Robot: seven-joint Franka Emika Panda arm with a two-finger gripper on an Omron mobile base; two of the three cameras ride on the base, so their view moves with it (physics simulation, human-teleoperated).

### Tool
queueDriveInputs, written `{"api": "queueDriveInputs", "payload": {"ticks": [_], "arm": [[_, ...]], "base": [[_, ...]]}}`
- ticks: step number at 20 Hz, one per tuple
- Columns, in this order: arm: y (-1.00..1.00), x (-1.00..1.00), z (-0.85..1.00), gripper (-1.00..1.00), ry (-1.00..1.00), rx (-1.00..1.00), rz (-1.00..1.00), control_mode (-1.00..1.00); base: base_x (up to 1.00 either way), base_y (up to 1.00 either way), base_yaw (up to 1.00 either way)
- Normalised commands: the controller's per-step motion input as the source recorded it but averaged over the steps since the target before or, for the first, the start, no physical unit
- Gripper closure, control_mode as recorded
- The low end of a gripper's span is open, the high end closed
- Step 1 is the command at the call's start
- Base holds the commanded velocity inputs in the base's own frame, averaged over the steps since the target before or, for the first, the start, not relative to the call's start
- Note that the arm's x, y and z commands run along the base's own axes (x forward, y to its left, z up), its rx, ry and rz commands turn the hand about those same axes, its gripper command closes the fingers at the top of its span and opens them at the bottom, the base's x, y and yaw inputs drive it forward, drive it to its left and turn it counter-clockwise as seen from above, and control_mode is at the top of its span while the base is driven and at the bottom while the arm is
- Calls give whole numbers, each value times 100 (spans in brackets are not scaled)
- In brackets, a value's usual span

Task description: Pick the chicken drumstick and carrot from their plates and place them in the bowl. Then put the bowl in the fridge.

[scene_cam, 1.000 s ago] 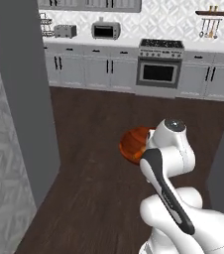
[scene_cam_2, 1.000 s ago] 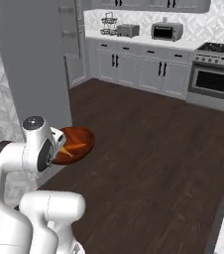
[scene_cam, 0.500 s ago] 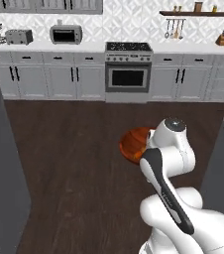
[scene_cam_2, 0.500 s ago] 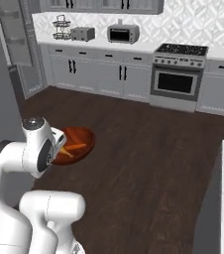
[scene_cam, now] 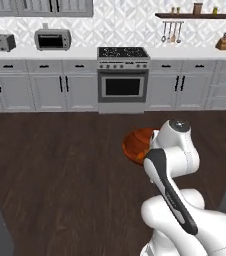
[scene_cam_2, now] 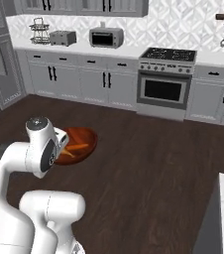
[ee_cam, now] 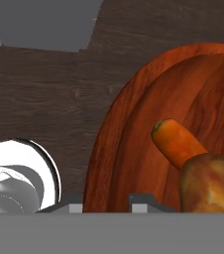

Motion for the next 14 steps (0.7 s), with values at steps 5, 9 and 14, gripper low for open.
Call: {"api": "queueDriveInputs", "payload": {"ticks": [5,9,14], "arm": [[0,0,0,100,0,0,0,100],[0,0,0,100,0,0,0,100],[0,0,0,100,0,0,0,100]], "base": [[100,3,0],[100,0,7],[100,0,15]]}}
